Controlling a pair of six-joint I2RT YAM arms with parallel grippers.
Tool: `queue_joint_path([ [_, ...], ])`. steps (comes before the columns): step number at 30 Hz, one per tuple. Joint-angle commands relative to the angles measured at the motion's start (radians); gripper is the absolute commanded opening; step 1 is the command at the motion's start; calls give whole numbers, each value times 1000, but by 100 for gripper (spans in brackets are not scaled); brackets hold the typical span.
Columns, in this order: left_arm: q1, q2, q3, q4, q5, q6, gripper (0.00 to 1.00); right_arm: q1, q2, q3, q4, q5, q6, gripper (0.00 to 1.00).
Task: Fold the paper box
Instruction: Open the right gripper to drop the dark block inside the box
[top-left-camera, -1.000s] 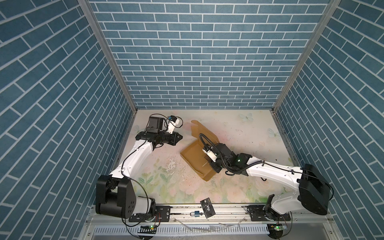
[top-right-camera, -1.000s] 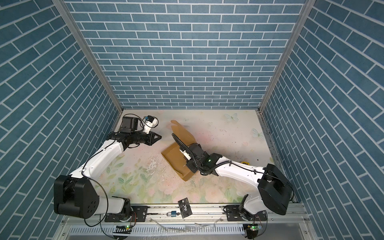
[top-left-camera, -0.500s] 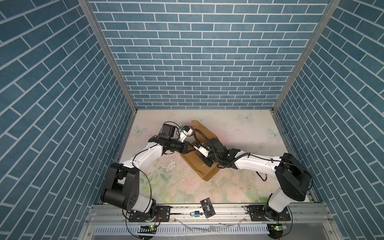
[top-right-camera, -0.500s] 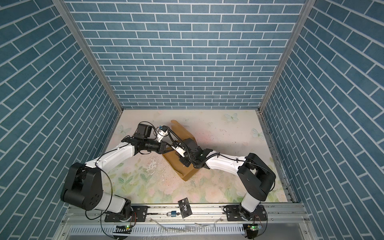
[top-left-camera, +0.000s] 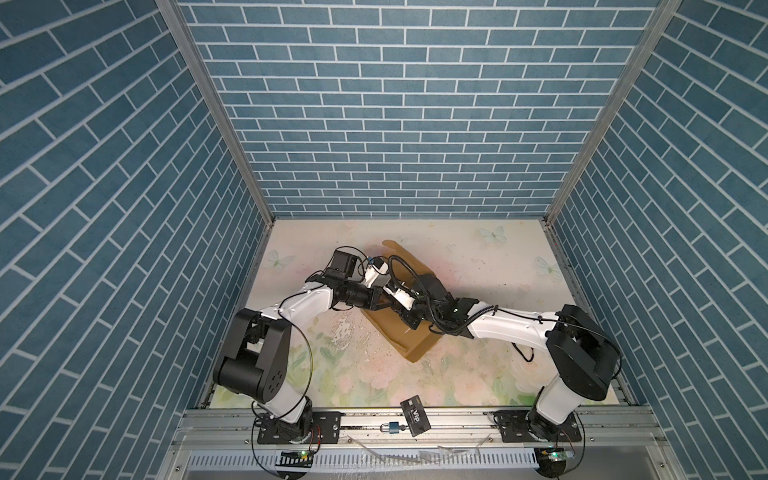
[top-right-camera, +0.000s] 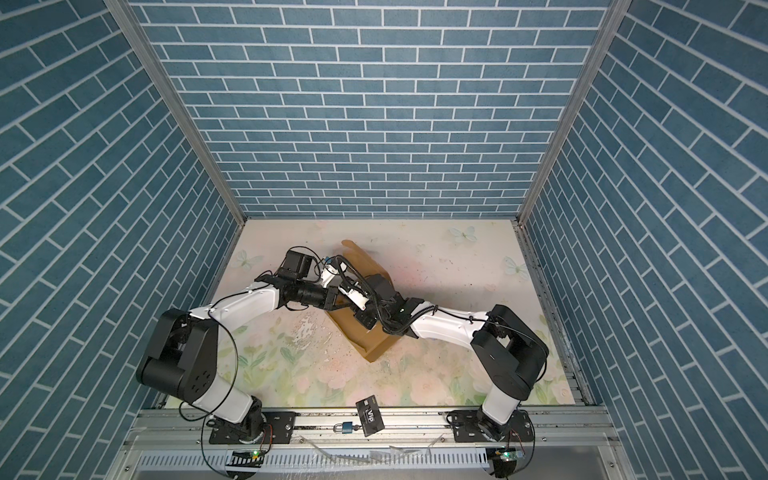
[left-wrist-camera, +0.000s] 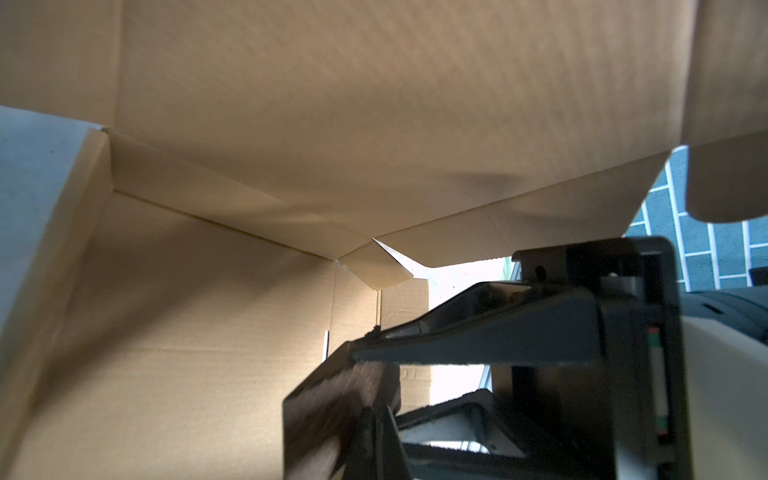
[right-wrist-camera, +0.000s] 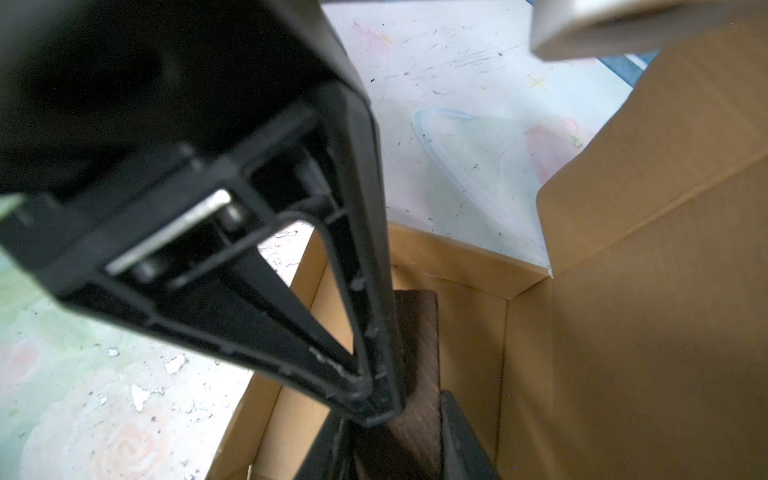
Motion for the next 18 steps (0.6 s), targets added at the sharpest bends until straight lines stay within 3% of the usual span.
queue_joint_path([
  [1,-6,14,16,-45,-68,35,0,-2,-9,18,24,-11,-26,23],
  [6,-7,23,-16,-29,-152,79,0,-4,-38,-46,126,-8,-14,30],
  [9,-5,33,5,-61,-199,93,0,-1,-36,-18,65,-9,3,32],
  [18,-5,33,35,-79,-225,95,0,-2,-38,-93,161,16,26,39],
])
